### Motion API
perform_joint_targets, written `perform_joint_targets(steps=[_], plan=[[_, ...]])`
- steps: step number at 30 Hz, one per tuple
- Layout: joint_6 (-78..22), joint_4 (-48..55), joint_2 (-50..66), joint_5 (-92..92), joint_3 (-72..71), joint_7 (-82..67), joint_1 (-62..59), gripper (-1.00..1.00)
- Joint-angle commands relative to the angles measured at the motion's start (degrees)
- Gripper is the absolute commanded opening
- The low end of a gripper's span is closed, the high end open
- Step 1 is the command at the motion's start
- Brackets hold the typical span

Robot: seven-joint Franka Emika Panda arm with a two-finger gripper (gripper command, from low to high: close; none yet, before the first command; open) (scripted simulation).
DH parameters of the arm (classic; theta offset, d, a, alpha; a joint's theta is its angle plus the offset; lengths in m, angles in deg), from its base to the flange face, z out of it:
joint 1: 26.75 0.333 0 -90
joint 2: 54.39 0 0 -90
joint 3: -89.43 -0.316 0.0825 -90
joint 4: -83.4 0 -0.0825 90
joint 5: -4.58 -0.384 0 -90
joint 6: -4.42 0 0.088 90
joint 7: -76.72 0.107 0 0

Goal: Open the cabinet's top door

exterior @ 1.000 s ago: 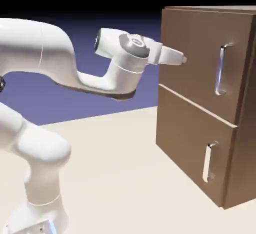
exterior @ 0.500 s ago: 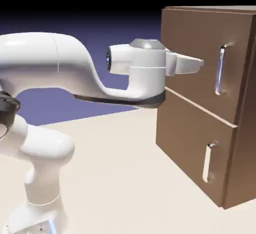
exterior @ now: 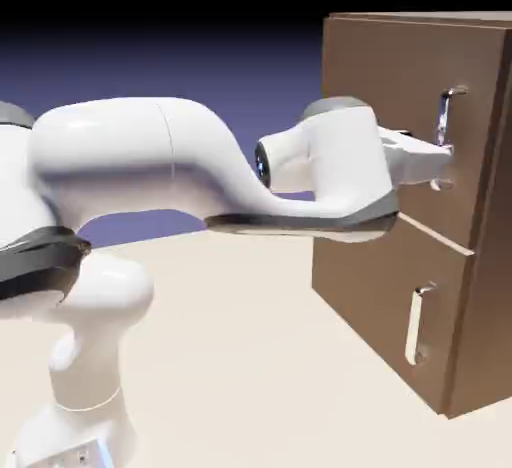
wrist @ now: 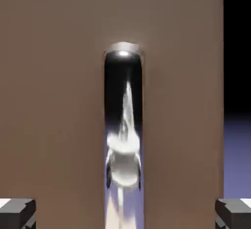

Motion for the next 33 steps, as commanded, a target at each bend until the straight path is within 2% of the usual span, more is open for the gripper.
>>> perform_joint_targets(steps=[1,2,3,20,33], plan=[[-0.2,1.7,0.7,0.2,1.5,0.1,2.3,0.00],[-0.2,1.9,0.8,0.2,1.7,0.1,2.6,0.00],[-0.2,1.9,0.8,0.2,1.7,0.1,2.6,-1.00],[-11.3,-20.6,1.4,-14.8,-25.0,0.1,-30.6,-1.00],[-12.3,-33.1,-4.4,-31.9,-51.0,0.1,-57.6,-1.00]])
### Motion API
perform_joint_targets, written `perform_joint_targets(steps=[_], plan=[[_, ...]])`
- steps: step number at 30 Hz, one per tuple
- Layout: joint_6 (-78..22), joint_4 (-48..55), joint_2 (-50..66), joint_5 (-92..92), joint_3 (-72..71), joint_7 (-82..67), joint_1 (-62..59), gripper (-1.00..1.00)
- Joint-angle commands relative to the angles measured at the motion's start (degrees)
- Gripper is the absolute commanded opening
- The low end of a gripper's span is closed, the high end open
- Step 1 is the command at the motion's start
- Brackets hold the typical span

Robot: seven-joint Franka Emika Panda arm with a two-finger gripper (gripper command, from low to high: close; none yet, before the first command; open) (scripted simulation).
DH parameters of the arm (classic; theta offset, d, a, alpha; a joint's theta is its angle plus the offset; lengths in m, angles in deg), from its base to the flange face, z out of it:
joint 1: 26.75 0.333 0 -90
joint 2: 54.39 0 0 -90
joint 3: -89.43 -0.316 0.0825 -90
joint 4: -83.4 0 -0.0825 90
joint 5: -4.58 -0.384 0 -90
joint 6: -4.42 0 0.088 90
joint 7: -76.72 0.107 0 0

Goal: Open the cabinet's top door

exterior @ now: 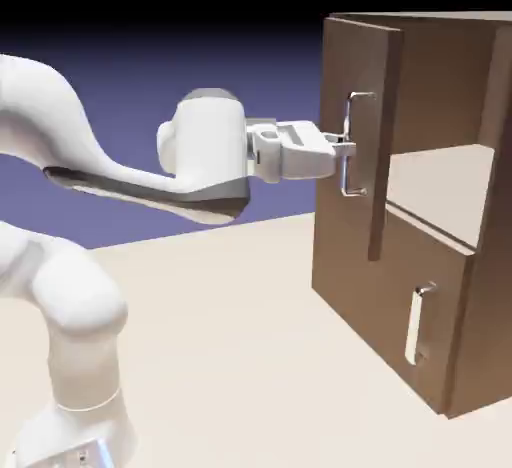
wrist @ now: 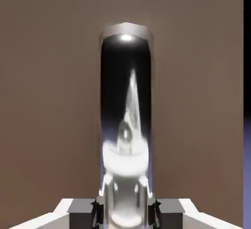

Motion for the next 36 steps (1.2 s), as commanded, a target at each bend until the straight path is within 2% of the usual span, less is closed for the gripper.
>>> perform_joint_targets(steps=[1,11,19,26,36], plan=[[0.3,-0.7,-0.7,-1.6,-2.0,0.0,-2.1,-1.00],[8.0,-6.4,-10.0,-18.4,-20.8,-2.4,-22.4,-1.00],[7.0,-12.1,-19.3,-38.4,-26.6,-16.9,-25.0,-1.00],[-3.2,-16.3,-26.9,-55.8,-31.7,-29.4,-18.5,-1.00],[-27.6,-15.3,-33.0,-78.5,-48.6,-37.5,-6.3,-1.00]])
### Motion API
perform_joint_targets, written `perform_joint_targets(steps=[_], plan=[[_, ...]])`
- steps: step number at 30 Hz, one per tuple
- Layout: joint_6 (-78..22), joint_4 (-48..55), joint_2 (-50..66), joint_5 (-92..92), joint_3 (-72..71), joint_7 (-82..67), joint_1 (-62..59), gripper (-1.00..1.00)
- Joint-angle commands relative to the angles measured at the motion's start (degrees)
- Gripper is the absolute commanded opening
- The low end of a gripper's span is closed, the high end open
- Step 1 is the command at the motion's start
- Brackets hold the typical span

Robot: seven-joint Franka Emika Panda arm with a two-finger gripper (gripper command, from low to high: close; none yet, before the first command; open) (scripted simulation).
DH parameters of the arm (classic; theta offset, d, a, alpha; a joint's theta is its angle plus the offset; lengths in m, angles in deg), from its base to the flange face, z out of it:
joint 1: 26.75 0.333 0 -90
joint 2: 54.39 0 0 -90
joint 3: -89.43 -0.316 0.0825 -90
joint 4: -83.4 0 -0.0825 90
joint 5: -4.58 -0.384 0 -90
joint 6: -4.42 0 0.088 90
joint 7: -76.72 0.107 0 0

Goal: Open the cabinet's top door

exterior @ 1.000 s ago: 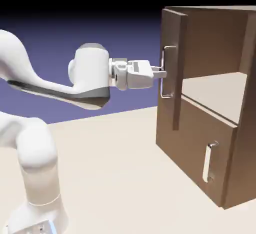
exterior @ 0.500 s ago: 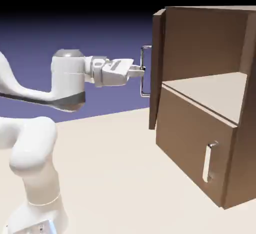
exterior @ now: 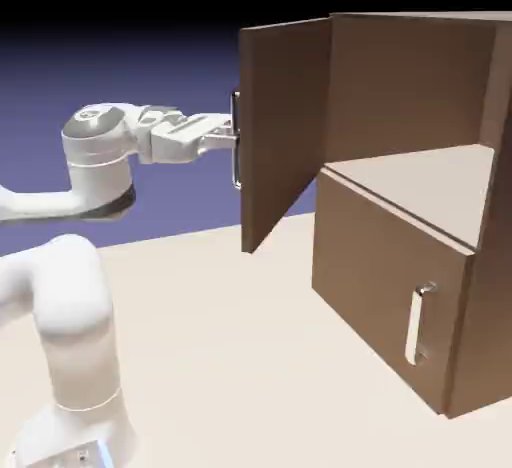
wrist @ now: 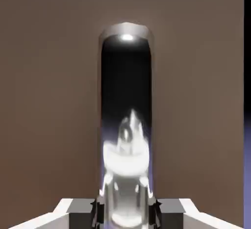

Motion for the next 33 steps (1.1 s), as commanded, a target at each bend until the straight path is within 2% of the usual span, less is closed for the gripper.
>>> perform_joint_targets(steps=[1,7,14,17,28,33], plan=[[-2.6,0.8,0.1,-2.0,-2.0,-0.2,0.7,-1.00],[-17.5,8.2,2.4,-12.8,-14.2,-0.8,1.4,-1.00],[-34.1,22.1,6.4,-22.2,-26.4,-1.0,-5.5,-1.00],[-35.4,25.9,1.4,-28.1,-29.5,-5.7,-11.6,-1.00],[-54.6,48.5,2.2,-33.7,-37.4,-8.7,-27.7,-1.00],[-52.3,48.6,-8.2,-40.0,-34.4,-17.1,-32.6,-1.00]])
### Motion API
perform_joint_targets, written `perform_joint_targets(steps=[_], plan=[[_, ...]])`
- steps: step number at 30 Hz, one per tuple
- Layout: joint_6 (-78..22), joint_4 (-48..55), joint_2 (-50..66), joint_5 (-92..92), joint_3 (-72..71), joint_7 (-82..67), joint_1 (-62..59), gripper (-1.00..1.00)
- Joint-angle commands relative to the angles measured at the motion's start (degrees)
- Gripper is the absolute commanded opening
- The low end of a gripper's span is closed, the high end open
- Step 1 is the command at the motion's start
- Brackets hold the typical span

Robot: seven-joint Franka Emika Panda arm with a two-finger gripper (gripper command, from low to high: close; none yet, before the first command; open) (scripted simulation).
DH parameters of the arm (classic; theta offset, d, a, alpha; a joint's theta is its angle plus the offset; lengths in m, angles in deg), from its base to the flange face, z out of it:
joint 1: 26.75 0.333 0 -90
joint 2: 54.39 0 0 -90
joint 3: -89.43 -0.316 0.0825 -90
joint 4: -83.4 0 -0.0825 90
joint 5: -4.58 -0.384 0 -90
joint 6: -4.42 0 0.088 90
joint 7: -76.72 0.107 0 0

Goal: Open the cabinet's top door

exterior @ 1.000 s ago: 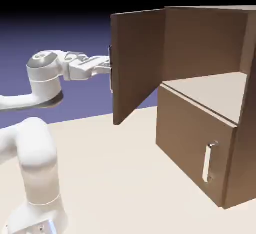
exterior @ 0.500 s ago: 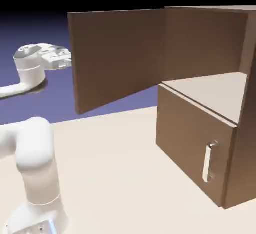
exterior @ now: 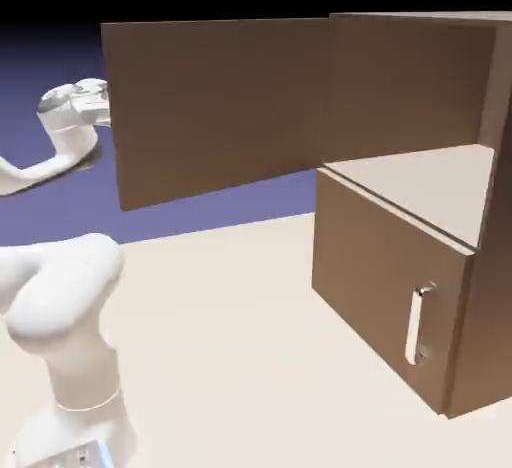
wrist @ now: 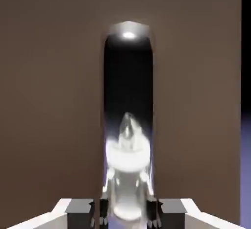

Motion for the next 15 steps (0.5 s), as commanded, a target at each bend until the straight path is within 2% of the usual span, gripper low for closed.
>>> perform_joint_targets(steps=[1,4,9,15], plan=[[0.5,-0.1,-2.1,-1.1,0.7,-1.7,-0.9,-1.00],[-0.8,2.9,-7.0,-4.1,2.6,-6.2,-5.2,-1.00],[-8.8,13.3,-5.9,-3.8,2.6,-7.4,-11.9,-1.00],[-17.4,21.2,4.6,1.3,-2.5,-0.6,-14.0,-1.00]])
